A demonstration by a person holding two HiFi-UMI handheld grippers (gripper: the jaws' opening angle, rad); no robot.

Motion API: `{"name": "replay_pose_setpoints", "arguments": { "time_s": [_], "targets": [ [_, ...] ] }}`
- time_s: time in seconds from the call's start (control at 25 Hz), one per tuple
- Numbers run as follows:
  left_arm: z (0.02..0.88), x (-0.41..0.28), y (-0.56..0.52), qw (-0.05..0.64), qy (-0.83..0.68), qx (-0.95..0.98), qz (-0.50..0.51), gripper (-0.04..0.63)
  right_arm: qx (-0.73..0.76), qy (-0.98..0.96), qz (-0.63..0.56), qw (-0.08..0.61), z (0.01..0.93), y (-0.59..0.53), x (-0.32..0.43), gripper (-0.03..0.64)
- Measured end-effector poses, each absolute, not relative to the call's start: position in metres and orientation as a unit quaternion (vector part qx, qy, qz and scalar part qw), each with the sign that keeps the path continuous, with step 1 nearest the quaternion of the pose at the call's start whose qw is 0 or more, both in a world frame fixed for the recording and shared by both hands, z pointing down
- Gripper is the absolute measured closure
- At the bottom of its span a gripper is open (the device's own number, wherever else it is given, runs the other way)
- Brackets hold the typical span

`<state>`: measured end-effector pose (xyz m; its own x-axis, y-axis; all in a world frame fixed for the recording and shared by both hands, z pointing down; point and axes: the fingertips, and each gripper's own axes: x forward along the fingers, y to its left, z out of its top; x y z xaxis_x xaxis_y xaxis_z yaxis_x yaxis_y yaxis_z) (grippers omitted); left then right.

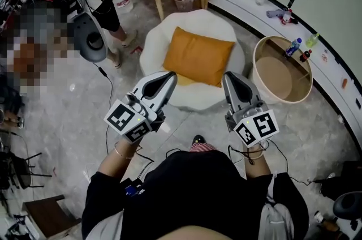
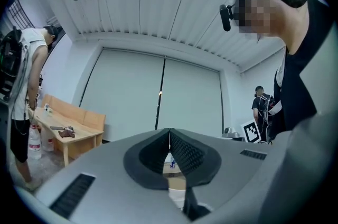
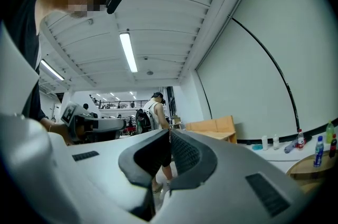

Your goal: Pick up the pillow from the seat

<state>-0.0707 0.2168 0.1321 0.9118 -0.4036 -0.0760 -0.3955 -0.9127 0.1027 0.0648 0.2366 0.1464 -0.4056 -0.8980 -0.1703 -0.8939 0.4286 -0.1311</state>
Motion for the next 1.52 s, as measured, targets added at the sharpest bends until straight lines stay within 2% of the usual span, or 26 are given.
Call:
{"name": "replay_pose_setpoints", "arguments": {
  "time_s": [0.6, 0.88, 1.52],
  "targets": [
    [0.13, -0.061, 0.15, 0.049, -0.186, 0.98, -0.056, 0.584, -0.561, 0.824, -0.005, 0.084, 0.15, 0.184, 0.086, 0.595],
    [0.129, -0.06, 0.136, 0.037, -0.176, 0.982, -0.048, 0.584, -0.563, 0.82, -0.015, 0.105, 0.148, 0.175, 0.088, 0.595],
    [0.13, -0.059, 0.045, 0.025, -0.094, 0.994, -0.049, 0.584, -0.626, 0.772, 0.0, 0.104, 0.138, 0.116, 0.073, 0.595]
  ]
}}
